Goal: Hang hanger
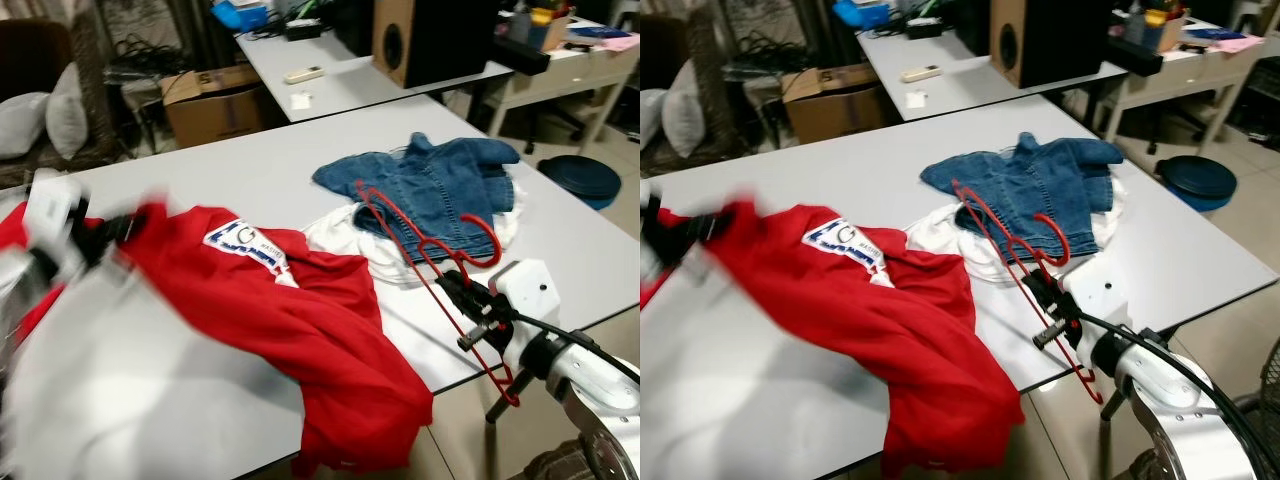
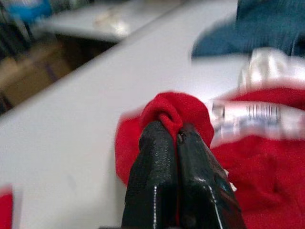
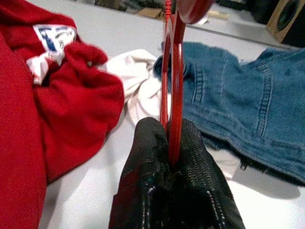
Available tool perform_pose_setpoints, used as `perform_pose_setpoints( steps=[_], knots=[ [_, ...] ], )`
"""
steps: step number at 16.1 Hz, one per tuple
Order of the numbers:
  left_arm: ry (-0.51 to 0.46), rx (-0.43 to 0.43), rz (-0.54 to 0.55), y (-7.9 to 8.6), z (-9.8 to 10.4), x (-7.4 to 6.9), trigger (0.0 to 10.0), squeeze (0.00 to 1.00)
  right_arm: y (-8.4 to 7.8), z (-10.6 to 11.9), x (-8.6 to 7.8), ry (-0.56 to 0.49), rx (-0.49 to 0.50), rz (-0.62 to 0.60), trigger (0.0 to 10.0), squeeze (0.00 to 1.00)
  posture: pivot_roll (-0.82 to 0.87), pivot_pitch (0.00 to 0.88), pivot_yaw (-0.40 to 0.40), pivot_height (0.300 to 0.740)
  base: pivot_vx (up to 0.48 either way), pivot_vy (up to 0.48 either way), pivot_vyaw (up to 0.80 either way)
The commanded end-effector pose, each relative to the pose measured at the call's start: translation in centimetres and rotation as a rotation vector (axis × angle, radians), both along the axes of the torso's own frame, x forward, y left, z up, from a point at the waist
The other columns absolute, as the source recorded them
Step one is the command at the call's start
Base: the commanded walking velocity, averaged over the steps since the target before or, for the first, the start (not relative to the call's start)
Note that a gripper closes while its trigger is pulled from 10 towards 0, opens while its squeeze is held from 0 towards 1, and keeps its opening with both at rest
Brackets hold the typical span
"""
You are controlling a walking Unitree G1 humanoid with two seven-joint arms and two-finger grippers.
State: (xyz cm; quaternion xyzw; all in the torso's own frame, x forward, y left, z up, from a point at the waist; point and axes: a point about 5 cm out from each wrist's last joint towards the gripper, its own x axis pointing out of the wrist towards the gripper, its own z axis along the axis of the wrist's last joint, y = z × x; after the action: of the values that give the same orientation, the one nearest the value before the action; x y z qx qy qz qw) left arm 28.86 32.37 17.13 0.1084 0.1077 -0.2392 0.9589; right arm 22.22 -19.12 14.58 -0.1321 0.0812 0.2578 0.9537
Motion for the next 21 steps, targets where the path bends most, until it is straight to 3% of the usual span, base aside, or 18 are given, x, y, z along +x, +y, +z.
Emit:
perform_pose_setpoints(
  steps=[1, 2, 3, 4, 9, 11, 13, 14, 15, 17, 18, 19, 21],
  knots=[
    [0.048, 0.036, -0.033, 0.2, 0.3, -0.4, 3.3, 0.00, 0.3, 0.2, 0.1, -0.014, -0.005, 0.022, 10.0, 0.00, 0.02, 0.000, 0.097, 0.740, 0.000, 0.000, 0.00],
    [0.109, 0.118, 0.041, 1.9, -0.3, -1.0, 10.0, 0.00, 0.2, 0.2, 0.1, -0.011, -0.010, 0.028, 10.0, 0.00, 0.02, 0.000, 0.095, 0.740, 0.000, 0.000, 0.00],
    [0.095, 0.145, 0.105, 2.7, -0.1, -0.9, 10.0, 0.00, 0.2, 0.2, 0.2, -0.011, -0.012, 0.030, 10.0, 0.00, 0.02, 0.000, 0.095, 0.740, 0.000, 0.000, 0.00],
    [0.030, 0.154, 0.236, 4.0, 0.9, -0.4, 10.0, 1.00, 0.2, 0.2, 0.3, -0.013, -0.013, 0.035, 10.0, 0.00, 0.02, 0.000, 0.088, 0.740, 0.000, 0.000, 0.00],
    [-0.090, 0.206, 0.530, 7.0, 2.7, -0.3, 10.0, 1.00, 0.5, 0.4, 0.5, -0.015, -0.015, 0.068, 10.0, 0.00, 0.02, 0.000, 0.087, 0.740, 0.000, 0.000, 0.00],
    [-0.109, 0.329, 0.696, 8.8, 3.2, -0.7, 10.0, 1.00, 1.0, 0.7, 0.7, -0.006, -0.034, 0.172, 10.0, 0.00, 0.03, 0.000, 0.077, 0.740, 0.000, 0.000, 0.00],
    [-0.129, 0.370, 0.715, 8.9, 3.4, -0.6, 10.0, 0.97, 1.1, 0.8, 0.8, 0.009, -0.049, 0.206, 10.0, 0.00, 0.03, 0.000, 0.071, 0.740, 0.000, 0.000, 0.00],
    [-0.183, 0.280, 0.575, 6.7, 3.7, 0.6, 10.0, 0.00, 0.7, 0.3, 0.8, 0.070, -0.101, 0.233, 10.0, 0.00, 0.03, 0.000, 0.059, 0.740, 0.000, 0.000, 0.00],
    [-0.158, 0.078, 0.175, 0.7, 3.0, 1.8, 10.0, 0.00, -0.4, -0.3, 1.0, 0.126, -0.157, 0.207, 10.0, 0.00, 0.04, 0.000, 0.048, 0.740, 0.000, 0.000, 0.00],
    [-0.087, -0.010, -0.069, -3.8, 1.8, 1.6, 10.0, 0.00, -1.0, -0.1, 1.4, 0.126, -0.158, 0.181, 10.0, 0.00, 0.04, 0.000, 0.042, 0.740, 0.000, 0.000, 0.00],
    [-0.087, -0.010, -0.069, -3.8, 1.8, 1.6, 10.0, 0.00, -1.0, -0.1, 1.4, 0.126, -0.158, 0.181, 10.0, 0.00, 0.04, 0.000, 0.042, 0.740, 0.000, 0.000, 0.00],
    [-0.010, -0.031, -0.198, -6.8, 0.2, 1.4, 10.0, 0.00, -1.2, 0.1, 1.4, 0.139, -0.164, 0.212, 10.0, 0.00, 0.04, 0.000, 0.046, 0.740, 0.000, 0.000, 0.00],
    [0.091, -0.014, -0.269, -8.7, -1.9, 1.6, 10.0, 0.00, -1.4, 0.3, 1.1, 0.164, -0.189, 0.276, 10.0, 0.00, 0.03, 0.000, 0.052, 0.740, 0.000, 0.000, 0.00]
  ],
)
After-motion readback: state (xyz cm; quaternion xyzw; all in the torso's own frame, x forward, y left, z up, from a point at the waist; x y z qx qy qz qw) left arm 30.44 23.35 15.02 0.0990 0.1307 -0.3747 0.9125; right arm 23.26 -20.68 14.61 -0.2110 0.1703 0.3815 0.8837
